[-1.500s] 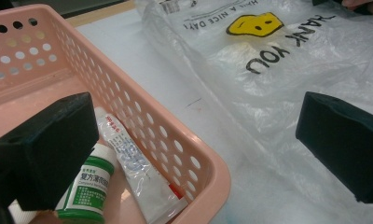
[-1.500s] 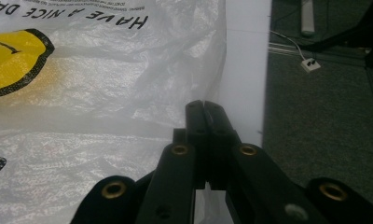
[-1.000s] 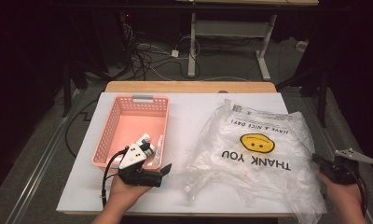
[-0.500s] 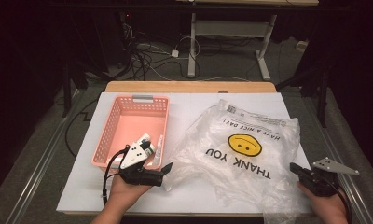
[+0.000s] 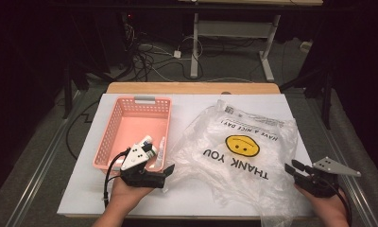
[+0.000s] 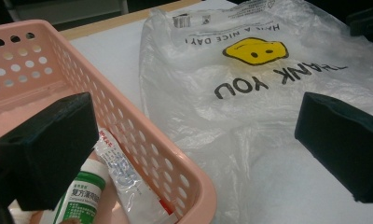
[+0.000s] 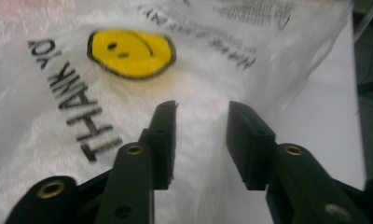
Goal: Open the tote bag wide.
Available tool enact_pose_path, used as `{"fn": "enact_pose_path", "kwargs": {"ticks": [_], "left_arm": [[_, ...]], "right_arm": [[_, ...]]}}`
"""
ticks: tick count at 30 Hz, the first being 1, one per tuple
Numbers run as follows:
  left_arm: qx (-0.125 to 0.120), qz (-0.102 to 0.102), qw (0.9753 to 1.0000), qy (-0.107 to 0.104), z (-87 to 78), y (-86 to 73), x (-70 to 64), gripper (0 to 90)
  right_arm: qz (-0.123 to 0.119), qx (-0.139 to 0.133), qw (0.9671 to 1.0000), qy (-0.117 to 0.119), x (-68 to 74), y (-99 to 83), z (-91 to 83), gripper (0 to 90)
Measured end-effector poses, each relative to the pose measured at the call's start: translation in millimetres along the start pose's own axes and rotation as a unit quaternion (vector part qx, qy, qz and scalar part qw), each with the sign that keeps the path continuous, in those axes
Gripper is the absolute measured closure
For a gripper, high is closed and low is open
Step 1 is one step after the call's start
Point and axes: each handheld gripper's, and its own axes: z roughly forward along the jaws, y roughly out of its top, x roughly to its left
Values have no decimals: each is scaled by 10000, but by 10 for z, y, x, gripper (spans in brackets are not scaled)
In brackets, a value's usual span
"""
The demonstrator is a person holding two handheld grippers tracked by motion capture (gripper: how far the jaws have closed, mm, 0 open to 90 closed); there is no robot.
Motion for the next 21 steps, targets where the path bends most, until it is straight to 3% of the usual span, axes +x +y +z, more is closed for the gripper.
{"fn": "enact_pose_path", "kwargs": {"ticks": [2,4,7,8,10,15,19,21], "left_arm": [[25,-7,10000,-15,1,-1,1,0],[25,-14,10000,-18,1,-3,0,0],[19,4,10000,-29,0,-2,2,0],[19,14,10000,-15,-3,-3,-1,0],[12,45,10000,-14,-9,-8,-3,0],[10,85,10000,3,3,-20,0,0],[11,104,9999,20,9,-21,-4,0],[17,97,9999,31,16,-21,0,0]], "right_arm": [[-105,-306,9995,10,23,165,-40,601],[-109,-331,9994,33,34,199,-30,595],[-229,-306,9992,133,113,309,117,562],[-176,-252,9995,94,100,338,218,538],[-126,-246,9996,68,67,340,250,524],[145,25,9991,-394,-364,387,458,450],[324,51,9981,-524,-676,512,656,394],[257,66,9985,-474,-724,617,773,368]]}}
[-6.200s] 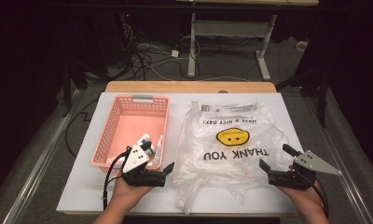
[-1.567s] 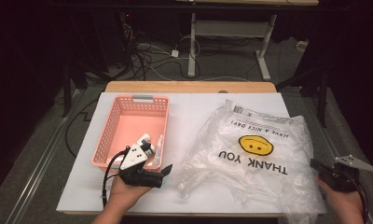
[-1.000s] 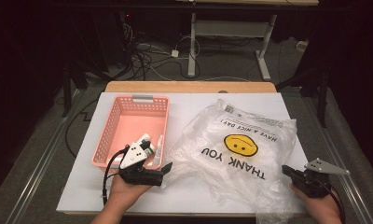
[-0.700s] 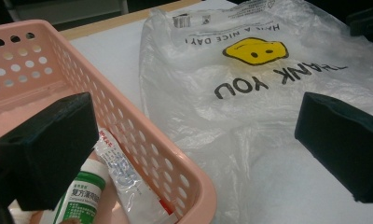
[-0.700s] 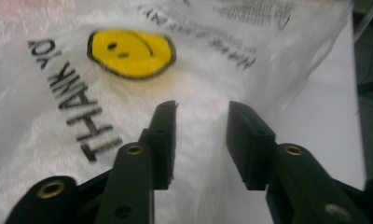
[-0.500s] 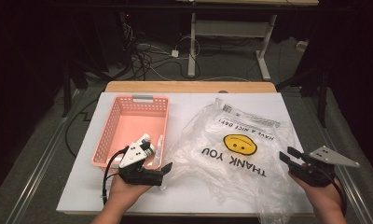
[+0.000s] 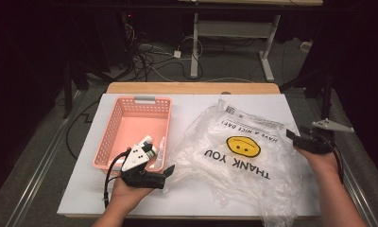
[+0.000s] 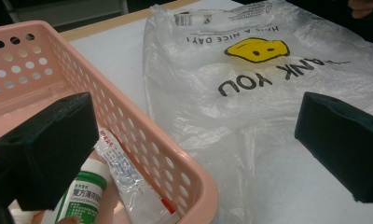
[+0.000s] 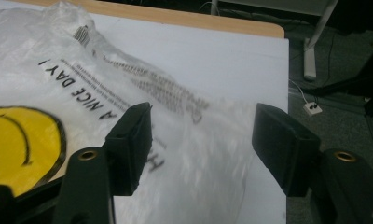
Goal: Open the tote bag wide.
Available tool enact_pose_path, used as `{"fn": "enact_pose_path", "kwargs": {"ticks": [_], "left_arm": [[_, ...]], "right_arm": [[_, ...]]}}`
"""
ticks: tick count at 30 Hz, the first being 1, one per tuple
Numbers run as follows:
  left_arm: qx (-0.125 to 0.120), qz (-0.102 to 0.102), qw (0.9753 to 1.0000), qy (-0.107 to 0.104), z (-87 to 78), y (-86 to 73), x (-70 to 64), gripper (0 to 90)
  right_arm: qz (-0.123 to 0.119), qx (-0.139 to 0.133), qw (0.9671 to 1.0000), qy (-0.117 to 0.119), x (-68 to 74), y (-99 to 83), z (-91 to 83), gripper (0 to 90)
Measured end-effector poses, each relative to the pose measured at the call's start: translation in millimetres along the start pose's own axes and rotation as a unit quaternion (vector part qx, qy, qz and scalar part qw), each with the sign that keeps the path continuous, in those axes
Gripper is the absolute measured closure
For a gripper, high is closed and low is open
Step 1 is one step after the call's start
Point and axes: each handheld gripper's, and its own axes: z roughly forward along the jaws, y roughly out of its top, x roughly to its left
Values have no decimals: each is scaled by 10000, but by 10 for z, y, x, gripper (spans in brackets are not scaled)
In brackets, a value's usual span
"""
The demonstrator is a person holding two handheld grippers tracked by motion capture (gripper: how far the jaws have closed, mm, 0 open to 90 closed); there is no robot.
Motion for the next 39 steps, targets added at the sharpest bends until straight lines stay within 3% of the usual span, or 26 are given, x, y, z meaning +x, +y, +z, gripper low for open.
{"fn": "enact_pose_path", "kwargs": {"ticks": [3,5,7,10,12,15,16,17,18,21,26,29,34,37,39], "left_arm": [[9,-64,10000,-16,22,3,10,0],[22,-61,10000,-23,31,3,6,0],[41,-29,10000,-36,37,2,0,0],[38,-54,10000,-38,37,-5,5,0],[42,-68,10000,-43,40,-8,9,0],[50,-46,10000,-52,40,-10,-2,0],[46,-57,10000,-52,37,-10,-6,0],[37,-62,10000,-52,33,-9,-8,0],[20,-64,10000,-52,28,-8,-10,0],[3,-61,10000,-60,20,-2,-14,0],[33,-26,9999,-114,23,3,-22,0],[31,-7,9999,-114,25,2,-18,0],[-76,98,9997,193,15,9,-2,0],[-119,77,9996,230,4,14,20,0],[-57,35,9997,256,-5,17,27,0]], "right_arm": [[-159,8,9994,301,80,213,207,358],[-300,66,9988,377,146,332,345,358],[-510,300,9971,483,235,452,588,363],[-514,495,9953,653,267,455,734,389],[-673,747,9930,628,307,413,867,415],[-865,1062,9892,516,340,345,1002,521],[-913,1142,9885,392,343,323,1041,650],[-913,1142,9885,392,343,323,1041,650],[-942,1179,9880,334,342,310,1060,729],[-765,1119,9903,298,301,296,1089,900],[-583,987,9933,138,215,321,1083,900],[-326,844,9959,-36,73,348,1051,900],[144,587,9975,-377,-201,349,974,900],[346,592,9969,-394,-309,292,963,900],[331,572,9970,-415,-325,262,947,773]]}}
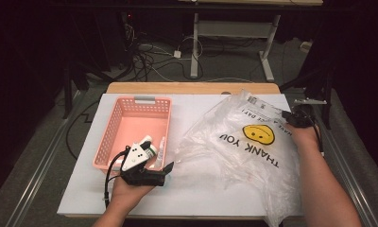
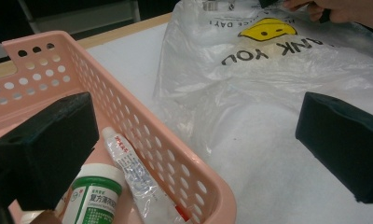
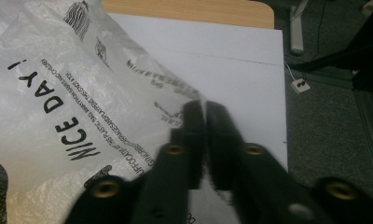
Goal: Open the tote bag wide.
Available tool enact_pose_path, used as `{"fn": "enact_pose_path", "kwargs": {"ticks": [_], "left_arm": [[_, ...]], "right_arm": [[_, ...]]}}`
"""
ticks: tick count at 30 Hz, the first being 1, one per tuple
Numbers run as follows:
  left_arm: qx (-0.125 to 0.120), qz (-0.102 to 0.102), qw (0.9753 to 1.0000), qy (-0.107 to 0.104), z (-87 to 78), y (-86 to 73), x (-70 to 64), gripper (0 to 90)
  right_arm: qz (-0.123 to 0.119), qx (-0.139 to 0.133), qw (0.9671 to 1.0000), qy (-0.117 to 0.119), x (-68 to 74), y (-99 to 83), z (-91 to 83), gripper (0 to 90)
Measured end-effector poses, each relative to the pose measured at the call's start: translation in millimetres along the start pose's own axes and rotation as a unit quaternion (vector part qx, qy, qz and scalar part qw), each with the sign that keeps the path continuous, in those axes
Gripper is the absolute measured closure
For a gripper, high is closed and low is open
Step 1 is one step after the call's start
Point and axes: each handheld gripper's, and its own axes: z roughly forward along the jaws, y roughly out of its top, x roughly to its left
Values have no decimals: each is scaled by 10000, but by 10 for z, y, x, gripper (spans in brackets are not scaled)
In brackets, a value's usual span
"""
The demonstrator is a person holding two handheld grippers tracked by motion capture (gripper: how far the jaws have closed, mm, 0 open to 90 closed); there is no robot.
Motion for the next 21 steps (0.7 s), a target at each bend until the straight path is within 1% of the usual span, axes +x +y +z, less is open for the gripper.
{"fn": "enact_pose_path", "kwargs": {"ticks": [1,3,4,5,6,7,9,10,12,13,15,16,17,20,21], "left_arm": [[39,-42,10000,-28,-5,1,8,0],[72,-68,9999,-39,-15,6,26,0],[67,-40,10000,19,-22,6,32,0],[75,-7,9999,95,-24,4,33,0],[103,53,9998,138,-24,0,44,0],[103,62,9998,131,-28,-6,57,0],[121,21,9998,129,-39,-11,81,0],[107,-51,9999,104,-48,-13,96,0],[114,-108,9998,73,-60,-15,116,0],[175,-103,9998,83,-63,-16,119,0],[284,-126,9995,81,-63,-19,119,0],[310,-138,9994,72,-64,-19,121,0],[332,-141,9993,36,-68,-18,126,0],[360,-149,9992,20,-89,-20,135,0],[326,-160,9993,24,-99,-21,135,0]], "right_arm": [[11,-42,10000,23,-4,-7,-30,749],[-46,-112,9999,69,2,-3,-113,691],[-88,-252,9996,86,40,-7,-265,628],[-88,-252,9996,86,40,-7,-265,628],[-136,-285,9995,96,59,-13,-322,618],[-213,-352,9991,129,92,-38,-420,608],[-231,-383,9987,233,153,-101,-553,583],[-281,-425,9982,307,206,-162,-640,570],[-306,-448,9978,390,312,-281,-774,554],[-339,-452,9973,462,370,-346,-830,538],[-456,-410,9967,522,490,-472,-944,534],[-484,-408,9962,592,543,-532,-1002,534],[-484,-388,9959,656,594,-588,-1068,534],[-470,-464,9943,837,737,-749,-1289,535],[-521,-448,9940,855,793,-801,-1358,535]]}}
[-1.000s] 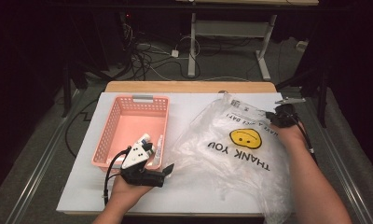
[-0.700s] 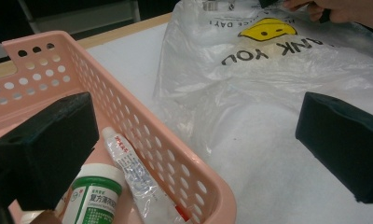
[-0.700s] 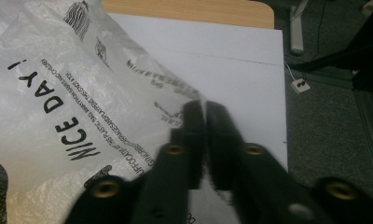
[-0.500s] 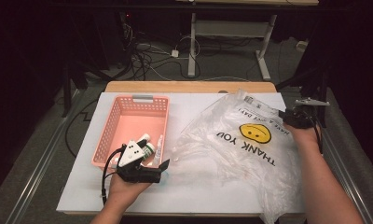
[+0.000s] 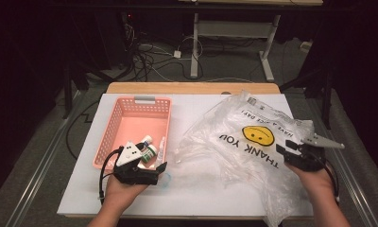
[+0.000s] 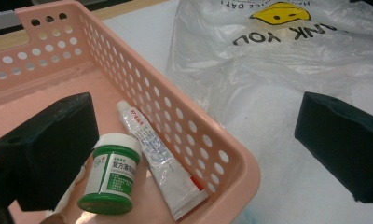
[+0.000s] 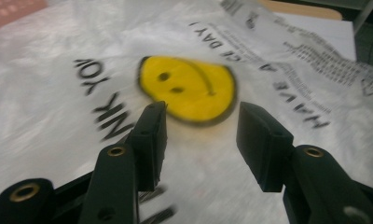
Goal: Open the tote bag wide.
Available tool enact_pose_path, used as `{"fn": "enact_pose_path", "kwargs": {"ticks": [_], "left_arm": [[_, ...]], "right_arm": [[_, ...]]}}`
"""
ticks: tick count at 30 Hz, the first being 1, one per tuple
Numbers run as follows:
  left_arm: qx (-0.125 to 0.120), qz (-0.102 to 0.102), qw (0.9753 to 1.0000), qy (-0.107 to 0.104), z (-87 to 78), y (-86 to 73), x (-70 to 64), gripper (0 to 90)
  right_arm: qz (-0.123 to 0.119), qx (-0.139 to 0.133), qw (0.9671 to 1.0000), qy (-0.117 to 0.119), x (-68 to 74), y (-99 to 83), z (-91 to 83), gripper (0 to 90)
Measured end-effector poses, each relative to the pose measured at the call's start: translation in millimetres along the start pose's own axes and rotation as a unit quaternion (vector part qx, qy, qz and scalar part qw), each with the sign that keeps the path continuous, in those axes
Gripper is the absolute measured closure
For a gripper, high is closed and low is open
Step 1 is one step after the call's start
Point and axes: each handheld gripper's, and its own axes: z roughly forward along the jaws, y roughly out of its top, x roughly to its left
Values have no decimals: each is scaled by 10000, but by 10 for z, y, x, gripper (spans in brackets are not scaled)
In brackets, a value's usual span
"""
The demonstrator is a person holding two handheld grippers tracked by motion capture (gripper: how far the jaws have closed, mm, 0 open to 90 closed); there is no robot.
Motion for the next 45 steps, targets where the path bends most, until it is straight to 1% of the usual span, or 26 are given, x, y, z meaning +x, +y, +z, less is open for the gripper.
{"fn": "enact_pose_path", "kwargs": {"ticks": [1,3,4,5,6,8,9,13,14,16,18,20,22,23,24,27,29,31,33,36,37,38,39,40,42,45], "left_arm": [[-46,-18,10000,6,-11,0,-1,0],[-111,-28,9999,4,-21,2,-3,0],[-135,-27,9999,-9,-21,4,-3,0],[-170,-21,9998,-35,-18,6,-4,0],[-170,-6,9998,-68,-11,8,-6,0],[-199,12,9997,-127,-1,10,-19,0],[-208,11,9997,-158,5,14,-25,0],[-217,8,9996,-175,8,23,-45,0],[-233,10,9996,-185,7,25,-49,0],[-237,13,9995,-218,9,30,-57,0],[-243,44,9995,-197,12,33,-68,0],[-190,49,9996,-209,20,33,-68,0],[-63,49,9997,-239,35,31,-67,0],[-37,76,9997,-225,38,30,-68,0],[-35,76,9998,-196,37,28,-71,0],[-59,92,9998,-142,27,30,-67,0],[-3,87,9998,-180,23,32,-56,0],[34,76,9997,-212,24,30,-49,0],[-19,48,9998,-198,20,30,-50,0],[-61,66,9998,-184,20,28,-50,0],[-70,81,9999,-135,20,23,-53,0],[-100,141,9998,-46,16,15,-53,0],[-116,147,9998,-14,12,11,-50,0],[-119,146,9998,-4,9,11,-42,0],[-134,139,9998,15,4,8,-32,0],[-148,151,9998,37,1,6,-27,0]], "right_arm": [[-81,20,10000,22,72,-43,-64,535],[-47,-38,9998,197,192,-128,-172,536],[-73,-21,9996,266,249,-163,-210,535],[-135,-40,9994,318,297,-194,-235,535],[-149,-67,9991,389,332,-222,-250,533],[-89,-127,9983,554,374,-258,-263,531],[-59,-147,9977,663,392,-260,-261,531],[-170,-164,9959,871,466,-231,-216,515],[-165,-145,9956,910,491,-222,-194,496],[-242,-145,9947,987,530,-195,-142,462],[-336,-171,9936,1062,572,-165,-94,423],[-420,-217,9926,1119,617,-135,-49,365],[-430,-209,9914,1217,662,-95,-8,302],[-474,-212,9910,1236,687,-75,15,255],[-506,-213,9914,1188,714,-55,38,194],[-619,-185,9904,1219,758,2,100,152],[-654,-146,9897,1266,772,38,139,142],[-661,-118,9896,1272,781,65,188,103],[-651,-93,9894,1293,785,71,238,62],[-715,24,9886,1325,812,78,304,6],[-730,48,9882,1343,822,90,322,0],[-774,62,9875,1371,829,101,335,0],[-884,100,9867,1363,844,121,359,0],[-953,144,9866,1315,852,140,381,0],[-956,215,9855,1388,853,172,428,0],[-1007,164,9843,1438,882,165,452,49]]}}
